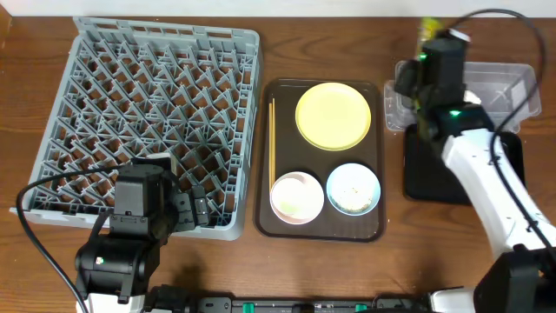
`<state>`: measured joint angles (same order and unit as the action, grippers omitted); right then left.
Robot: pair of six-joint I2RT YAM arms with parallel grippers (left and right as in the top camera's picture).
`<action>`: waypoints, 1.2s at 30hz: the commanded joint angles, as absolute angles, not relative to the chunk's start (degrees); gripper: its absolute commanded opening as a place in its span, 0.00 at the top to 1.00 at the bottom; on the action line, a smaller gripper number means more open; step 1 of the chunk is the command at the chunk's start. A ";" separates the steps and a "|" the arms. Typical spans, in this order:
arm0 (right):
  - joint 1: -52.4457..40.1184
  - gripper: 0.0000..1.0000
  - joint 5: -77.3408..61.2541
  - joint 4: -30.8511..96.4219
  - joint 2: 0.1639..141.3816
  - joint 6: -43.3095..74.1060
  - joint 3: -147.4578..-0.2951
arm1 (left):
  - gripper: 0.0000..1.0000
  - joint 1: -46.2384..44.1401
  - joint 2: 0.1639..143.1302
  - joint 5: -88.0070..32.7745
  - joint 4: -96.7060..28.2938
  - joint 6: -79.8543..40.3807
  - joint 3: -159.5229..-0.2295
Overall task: Sort waste into correct bins and load items into the dishwasher
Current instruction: 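Carry the wrapper with the right gripper and drop it in the clear bin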
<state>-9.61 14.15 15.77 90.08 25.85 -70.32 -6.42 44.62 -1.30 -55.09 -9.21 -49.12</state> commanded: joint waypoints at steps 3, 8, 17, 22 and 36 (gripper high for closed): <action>0.03 0.99 23.92 28.47 90.98 54.94 -70.43 | 0.04 -6.17 44.49 -0.86 -55.07 -9.72 -50.43; 4.86 0.96 20.73 29.28 94.00 55.00 -70.43 | 0.04 -6.17 44.49 -0.86 -55.05 -9.72 -50.43; 6.37 0.47 7.29 17.82 95.79 42.46 -70.43 | 0.04 -6.17 44.49 -0.86 -55.05 -9.74 -50.43; 6.24 0.33 0.58 17.80 94.61 34.22 -70.43 | 0.04 -6.17 44.49 -0.86 -55.05 -9.74 -50.43; -8.27 0.27 -22.72 43.94 85.52 2.81 -70.41 | 0.04 -6.17 44.49 -0.86 -55.05 -9.74 -50.43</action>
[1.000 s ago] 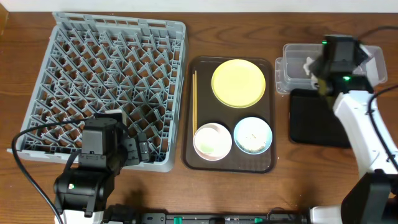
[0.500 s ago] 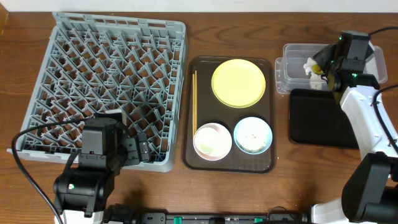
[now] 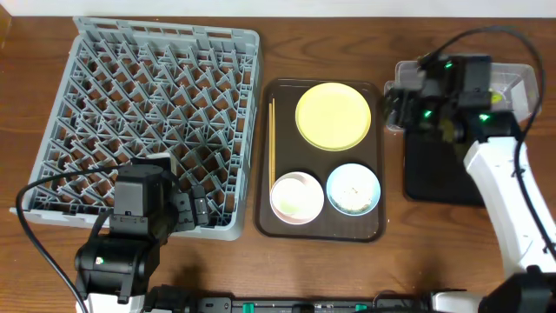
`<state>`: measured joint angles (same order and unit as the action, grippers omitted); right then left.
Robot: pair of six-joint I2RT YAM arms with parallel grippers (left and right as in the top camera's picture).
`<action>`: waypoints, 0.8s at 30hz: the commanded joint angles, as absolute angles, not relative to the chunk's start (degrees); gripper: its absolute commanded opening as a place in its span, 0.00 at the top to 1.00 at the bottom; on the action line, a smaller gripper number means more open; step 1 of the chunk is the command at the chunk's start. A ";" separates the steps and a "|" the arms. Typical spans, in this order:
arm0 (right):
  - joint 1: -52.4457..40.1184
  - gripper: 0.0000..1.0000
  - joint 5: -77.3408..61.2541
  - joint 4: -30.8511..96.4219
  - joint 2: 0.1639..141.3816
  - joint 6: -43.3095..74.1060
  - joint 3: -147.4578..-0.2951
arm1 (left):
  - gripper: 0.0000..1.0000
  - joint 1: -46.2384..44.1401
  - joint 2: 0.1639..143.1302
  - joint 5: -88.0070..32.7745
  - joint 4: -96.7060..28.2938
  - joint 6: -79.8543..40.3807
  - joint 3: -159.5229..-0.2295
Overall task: Sort waste into correct bins and load items into the dishwasher
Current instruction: 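Carry the wrapper with the right gripper and drop it in the clear bin, then grasp the rim of the light-blue rice bowl with the right gripper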
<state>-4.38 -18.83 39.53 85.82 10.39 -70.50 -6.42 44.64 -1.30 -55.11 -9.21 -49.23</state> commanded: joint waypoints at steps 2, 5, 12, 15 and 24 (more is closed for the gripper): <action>-12.34 0.31 -20.95 50.33 85.54 1.83 -70.35 | 0.04 -6.17 44.49 -0.84 -55.05 -9.72 -50.43; -17.65 0.39 -14.28 57.93 85.54 4.03 -70.13 | 0.04 -6.17 44.49 -0.84 -55.05 -9.72 -50.43; -29.21 0.37 -8.05 59.79 85.54 1.21 -64.25 | 0.04 -6.17 44.49 -0.84 -55.05 -9.72 -50.43; -32.23 0.35 -4.60 55.68 85.54 1.15 -59.40 | 0.04 -6.17 44.49 -0.84 -55.05 -9.74 -50.43; -34.22 0.51 -4.34 41.67 85.62 0.78 -47.68 | 0.04 -6.17 44.49 -0.84 -55.05 -9.74 -50.43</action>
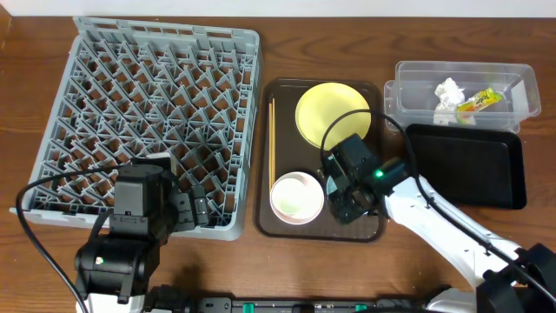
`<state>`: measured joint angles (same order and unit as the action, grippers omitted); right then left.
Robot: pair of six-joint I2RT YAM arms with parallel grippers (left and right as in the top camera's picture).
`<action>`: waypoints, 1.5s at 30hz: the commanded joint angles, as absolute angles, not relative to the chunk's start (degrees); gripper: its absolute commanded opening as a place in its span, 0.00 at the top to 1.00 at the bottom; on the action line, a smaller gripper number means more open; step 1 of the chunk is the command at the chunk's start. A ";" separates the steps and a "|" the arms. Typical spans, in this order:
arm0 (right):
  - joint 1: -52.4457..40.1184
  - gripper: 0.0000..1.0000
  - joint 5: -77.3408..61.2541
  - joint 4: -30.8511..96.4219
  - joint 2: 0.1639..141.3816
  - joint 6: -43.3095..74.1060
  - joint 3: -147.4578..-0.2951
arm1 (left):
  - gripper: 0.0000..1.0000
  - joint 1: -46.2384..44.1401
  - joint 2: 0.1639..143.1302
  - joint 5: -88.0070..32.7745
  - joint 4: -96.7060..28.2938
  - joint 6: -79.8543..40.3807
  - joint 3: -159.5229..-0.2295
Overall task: Sort waste into correct bins and load items into the dishwasher
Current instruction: 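Grasp the rim of the light-blue rice bowl with the right gripper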
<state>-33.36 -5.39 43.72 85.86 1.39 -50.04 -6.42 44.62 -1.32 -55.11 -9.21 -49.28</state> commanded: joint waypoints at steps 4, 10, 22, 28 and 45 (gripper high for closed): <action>-34.26 0.66 -4.32 38.74 85.62 0.78 -45.60 | 0.04 -6.17 44.49 -0.84 -55.05 -9.72 -50.41; -34.98 0.61 -4.54 37.56 85.62 0.73 -45.60 | 0.04 -6.17 44.49 -0.84 -55.05 -9.72 -50.43; -37.26 0.65 -4.32 34.06 87.39 0.80 -45.52 | 0.04 -6.17 44.49 -0.84 -55.07 -9.72 -50.43; -37.26 0.70 -4.32 34.06 87.39 0.80 -45.43 | 0.04 -6.17 44.49 -0.86 -55.07 -9.74 -50.43; -37.15 0.99 -1.69 32.82 86.85 2.63 -45.12 | 0.04 -6.17 44.49 -0.84 -55.05 -9.74 -50.43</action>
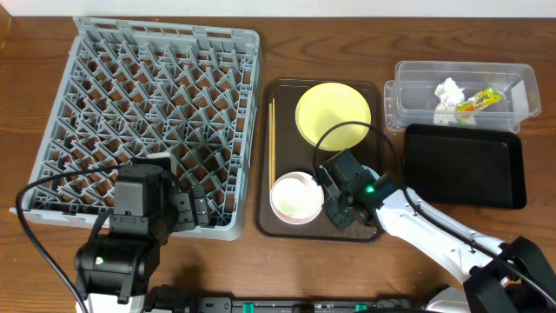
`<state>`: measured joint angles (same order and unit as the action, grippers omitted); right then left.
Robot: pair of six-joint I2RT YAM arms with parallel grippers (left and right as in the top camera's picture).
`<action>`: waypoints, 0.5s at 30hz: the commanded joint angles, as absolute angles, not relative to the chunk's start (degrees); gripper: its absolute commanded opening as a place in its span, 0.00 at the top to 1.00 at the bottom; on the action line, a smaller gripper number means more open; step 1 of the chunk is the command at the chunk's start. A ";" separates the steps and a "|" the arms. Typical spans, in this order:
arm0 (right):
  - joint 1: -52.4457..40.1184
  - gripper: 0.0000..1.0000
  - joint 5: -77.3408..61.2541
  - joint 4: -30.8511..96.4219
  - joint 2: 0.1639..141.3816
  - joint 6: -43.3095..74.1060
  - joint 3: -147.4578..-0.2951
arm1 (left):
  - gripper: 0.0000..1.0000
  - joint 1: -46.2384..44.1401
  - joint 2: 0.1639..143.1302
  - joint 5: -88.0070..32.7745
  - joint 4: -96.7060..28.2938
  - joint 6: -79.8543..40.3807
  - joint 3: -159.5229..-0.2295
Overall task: Sort waste into correct bins and load items into the dishwasher
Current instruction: 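Grasp the rim of the light-blue rice bowl with the right gripper, then tip the blue bowl over the black tray to pour out the rice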
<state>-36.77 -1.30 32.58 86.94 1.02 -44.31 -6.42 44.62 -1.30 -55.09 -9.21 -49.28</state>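
On the brown tray (264, 174) lie a yellow plate (330, 109), a pinkish-white bowl (294, 196) and a pair of chopsticks (271, 139). My right gripper (337, 209) is low over the tray's front right, just right of the pinkish bowl. It covers the spot beneath it, and its fingers do not show clearly. The grey dish rack (148, 104) fills the left of the table. My left gripper (193, 211) rests at the rack's front edge, away from the tray. A blue bowl is not visible.
A clear plastic bin (524, 97) at the back right holds a crumpled white paper (447, 89) and a yellow wrapper (478, 102). A black tray (465, 165) lies in front of the bin. The right arm's cable loops over the yellow plate.
My right gripper has shifted a little left and toward the tray's front edge, closer to the pinkish bowl. The left arm has not moved.
My right gripper was above the clear bin with a yellow wrapper at its tip, then lower over the bin. Later the wrapper lay in the bin and the gripper stood over the blue bowl on the tray, hiding it. It remains there now.
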 commanded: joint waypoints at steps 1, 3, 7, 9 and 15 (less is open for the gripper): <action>-37.10 0.99 -1.72 32.84 86.39 3.16 -45.60 | 0.04 -6.17 44.49 -0.84 -55.05 -9.74 -50.43; -37.01 0.99 -1.74 33.01 85.23 3.18 -46.54 | 0.04 -6.17 44.49 -0.84 -55.05 -9.74 -50.43; -35.29 0.99 -2.02 36.21 81.06 4.32 -51.33 | 0.04 -6.17 44.49 -0.86 -55.05 -9.72 -50.43; -32.58 0.99 -3.53 39.33 78.41 4.69 -55.27 | 0.04 -6.17 44.49 -0.86 -55.05 -9.74 -50.41; -17.28 0.99 -14.72 42.83 74.89 4.67 -60.77 | 0.04 -6.17 44.49 -0.86 -55.05 -9.72 -50.43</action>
<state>-22.59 -7.75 42.24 75.29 3.97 -59.88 -6.42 44.62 -1.30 -55.09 -9.21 -49.28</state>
